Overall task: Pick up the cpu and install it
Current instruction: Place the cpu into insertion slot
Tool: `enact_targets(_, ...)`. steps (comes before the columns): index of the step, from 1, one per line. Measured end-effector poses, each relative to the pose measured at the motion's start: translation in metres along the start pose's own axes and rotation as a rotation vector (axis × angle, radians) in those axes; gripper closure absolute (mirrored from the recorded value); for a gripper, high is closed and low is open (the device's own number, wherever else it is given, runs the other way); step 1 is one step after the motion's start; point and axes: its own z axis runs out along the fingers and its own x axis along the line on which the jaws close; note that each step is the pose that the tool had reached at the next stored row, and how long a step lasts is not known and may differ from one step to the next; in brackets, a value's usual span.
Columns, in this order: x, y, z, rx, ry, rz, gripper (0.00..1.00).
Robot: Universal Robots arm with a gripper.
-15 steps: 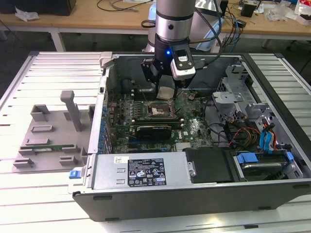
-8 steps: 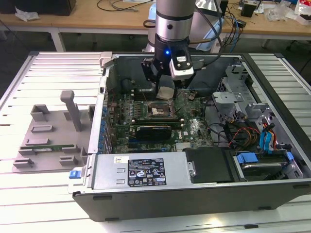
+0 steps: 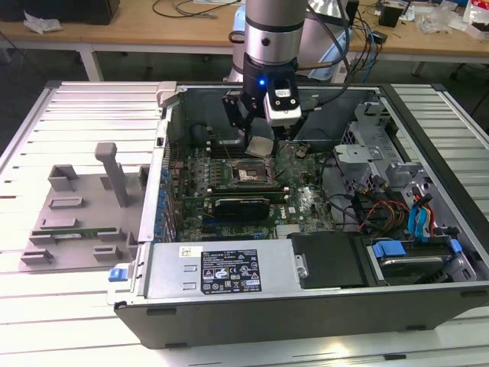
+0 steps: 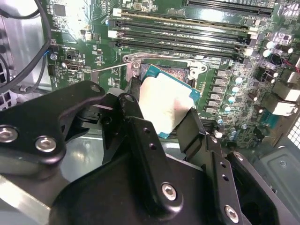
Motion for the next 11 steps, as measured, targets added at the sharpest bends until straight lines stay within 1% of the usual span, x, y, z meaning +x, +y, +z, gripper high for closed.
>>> enact_targets(9,0.0,0.0,0.0,0.001,-0.0003,0.051,0.45)
enact_targets(11,0.0,0.0,0.0,0.0016,-0.0005,0.077,0.45)
